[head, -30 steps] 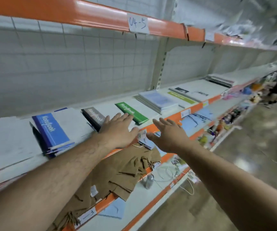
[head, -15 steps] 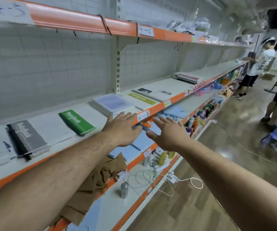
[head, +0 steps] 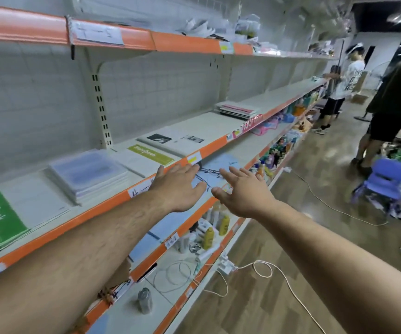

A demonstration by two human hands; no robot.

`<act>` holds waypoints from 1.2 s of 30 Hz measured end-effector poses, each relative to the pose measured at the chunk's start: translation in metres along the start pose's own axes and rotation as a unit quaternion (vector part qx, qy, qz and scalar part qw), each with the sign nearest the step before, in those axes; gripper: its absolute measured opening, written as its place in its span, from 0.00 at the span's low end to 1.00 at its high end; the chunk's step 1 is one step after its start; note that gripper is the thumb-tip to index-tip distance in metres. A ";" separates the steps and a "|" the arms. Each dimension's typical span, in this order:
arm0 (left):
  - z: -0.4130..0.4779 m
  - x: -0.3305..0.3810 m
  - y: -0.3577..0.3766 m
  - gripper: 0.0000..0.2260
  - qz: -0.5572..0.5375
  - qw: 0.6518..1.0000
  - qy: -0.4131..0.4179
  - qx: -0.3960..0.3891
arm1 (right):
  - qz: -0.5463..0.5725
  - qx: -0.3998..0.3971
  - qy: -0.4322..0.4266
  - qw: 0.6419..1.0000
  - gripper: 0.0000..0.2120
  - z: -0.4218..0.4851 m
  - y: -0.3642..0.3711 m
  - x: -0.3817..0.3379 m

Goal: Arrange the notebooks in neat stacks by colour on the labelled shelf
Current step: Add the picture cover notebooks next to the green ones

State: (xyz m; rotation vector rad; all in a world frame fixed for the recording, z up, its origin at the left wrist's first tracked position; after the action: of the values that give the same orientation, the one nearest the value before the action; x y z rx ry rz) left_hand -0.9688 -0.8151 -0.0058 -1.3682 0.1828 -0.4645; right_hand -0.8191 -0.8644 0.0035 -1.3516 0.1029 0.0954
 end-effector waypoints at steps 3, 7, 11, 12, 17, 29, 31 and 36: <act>0.047 0.015 0.014 0.30 0.002 1.000 0.016 -0.009 | 0.001 0.009 0.010 1.000 0.34 0.033 0.005 0.031; 0.118 0.036 0.028 0.30 -0.008 0.999 0.043 -0.010 | -0.011 0.015 0.031 0.999 0.34 0.084 0.008 0.074; 0.184 0.059 0.041 0.29 -0.022 0.998 0.063 -0.011 | -0.023 0.018 0.050 0.998 0.35 0.133 0.011 0.117; 0.201 0.065 0.044 0.29 -0.022 0.997 0.071 -0.009 | -0.024 0.021 0.056 0.998 0.34 0.145 0.011 0.128; 0.273 0.092 0.068 0.29 -0.024 0.995 0.097 -0.023 | -0.020 0.034 0.083 0.996 0.34 0.191 0.020 0.185; 0.423 0.178 0.133 0.28 -0.017 0.998 0.056 -0.030 | 0.001 0.001 0.060 0.998 0.34 0.300 0.048 0.347; 0.444 0.191 0.138 0.28 -0.021 0.999 0.027 -0.025 | 0.006 -0.003 0.036 0.999 0.34 0.323 0.049 0.373; 0.498 0.213 0.145 0.29 -0.019 1.000 -0.023 0.007 | 0.022 -0.015 -0.017 1.000 0.35 0.377 0.045 0.427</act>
State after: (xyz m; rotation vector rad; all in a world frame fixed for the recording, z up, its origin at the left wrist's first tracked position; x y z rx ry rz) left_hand -0.5531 -0.4394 -0.0142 -1.3703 0.1148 -0.4651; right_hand -0.3944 -0.4825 -0.0144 -1.3780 0.1020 0.1570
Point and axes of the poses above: each hand's wrist, its own z-axis towards the middle knuckle, its own y-axis out of the palm, x = y × z, the point moved 8 cm from there along z, towards the middle knuckle, and after that the axes turned 9 degrees about x, right-handed, at the moved point
